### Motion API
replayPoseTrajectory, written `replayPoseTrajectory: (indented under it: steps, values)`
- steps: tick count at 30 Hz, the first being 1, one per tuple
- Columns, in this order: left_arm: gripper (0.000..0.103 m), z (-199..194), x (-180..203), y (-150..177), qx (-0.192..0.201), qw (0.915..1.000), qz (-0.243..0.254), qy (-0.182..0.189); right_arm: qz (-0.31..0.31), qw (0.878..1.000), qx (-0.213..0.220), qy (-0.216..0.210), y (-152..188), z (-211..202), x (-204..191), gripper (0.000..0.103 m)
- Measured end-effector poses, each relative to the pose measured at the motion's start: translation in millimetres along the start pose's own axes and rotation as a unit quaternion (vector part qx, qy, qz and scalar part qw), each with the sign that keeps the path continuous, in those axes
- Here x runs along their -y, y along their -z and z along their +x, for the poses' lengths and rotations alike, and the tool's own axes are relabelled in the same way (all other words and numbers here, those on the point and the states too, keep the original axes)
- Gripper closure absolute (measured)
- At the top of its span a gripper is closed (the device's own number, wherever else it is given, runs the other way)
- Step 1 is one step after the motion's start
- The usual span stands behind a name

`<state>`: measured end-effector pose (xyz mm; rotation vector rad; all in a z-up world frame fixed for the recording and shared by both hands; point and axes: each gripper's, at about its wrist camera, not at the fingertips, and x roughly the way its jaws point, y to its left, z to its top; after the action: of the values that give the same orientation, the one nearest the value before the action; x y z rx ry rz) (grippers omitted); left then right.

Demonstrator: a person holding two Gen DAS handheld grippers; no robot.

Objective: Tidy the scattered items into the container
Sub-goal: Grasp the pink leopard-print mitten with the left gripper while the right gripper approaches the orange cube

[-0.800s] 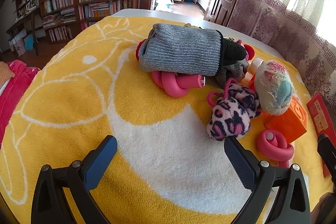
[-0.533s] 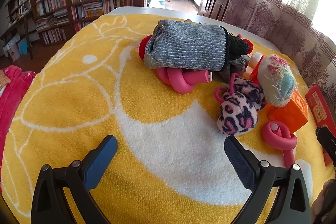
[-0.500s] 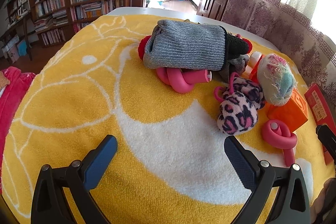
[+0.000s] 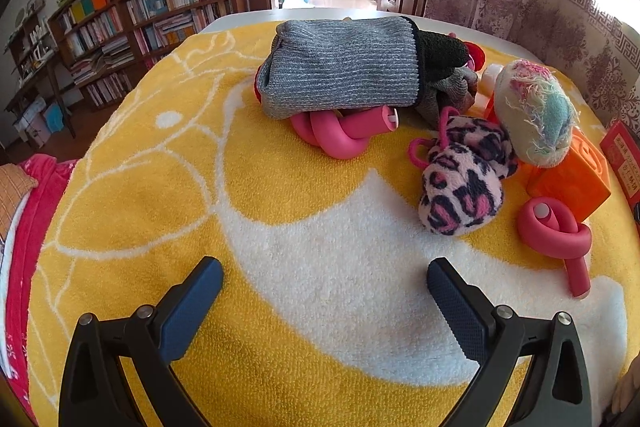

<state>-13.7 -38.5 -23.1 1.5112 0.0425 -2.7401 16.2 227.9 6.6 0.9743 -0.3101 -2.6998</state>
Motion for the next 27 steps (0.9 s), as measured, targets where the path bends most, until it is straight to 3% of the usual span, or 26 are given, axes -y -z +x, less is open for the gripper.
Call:
replayPoseTrajectory:
  steps: [5, 7, 9, 12, 14, 17, 21, 23, 27]
  values:
    - [0.0, -1, 1, -3, -0.002, 1.0, -0.003, 0.0, -0.005, 1.0, 0.005, 0.009, -1, 0, -1, 0.006]
    - [0.0, -8, 4, -2, 0.014, 0.9997, 0.001, 0.019, -0.001, 1.0, 0.005, 0.009, -1, 0, 2, 0.006]
    - [0.0, -16, 16, -2, 0.031, 0.9983, 0.022, 0.043, 0.005, 1.0, 0.004, 0.007, -1, 0, 4, 0.006]
    - [0.001, -23, 45, -4, 0.054, 0.9939, 0.083, 0.049, 0.011, 1.0, 0.002, 0.005, -1, 0, 6, 0.006]
    - [0.014, -21, 62, -5, 0.058, 0.9903, 0.116, 0.05, 0.012, 1.0, 0.001, 0.004, -1, 0, 7, 0.006]
    - [0.033, -11, 73, -14, 0.037, 0.989, 0.121, 0.076, 0.014, 1.0, 0.001, 0.0, -1, -1, 7, 0.006]
    - [0.033, 9, 64, -31, 0.01, 0.9927, 0.082, 0.088, 0.018, 1.0, 0.002, -0.004, -1, -1, 8, 0.006]
    - [0.042, 13, 55, -36, 0.01, 0.9939, 0.061, 0.092, 0.019, 1.0, 0.0, -0.007, -1, -1, 8, 0.006]
    - [0.045, 14, 55, -43, 0.016, 0.9935, 0.058, 0.097, 0.016, 1.0, -0.002, -0.012, -1, 0, 6, 0.006]
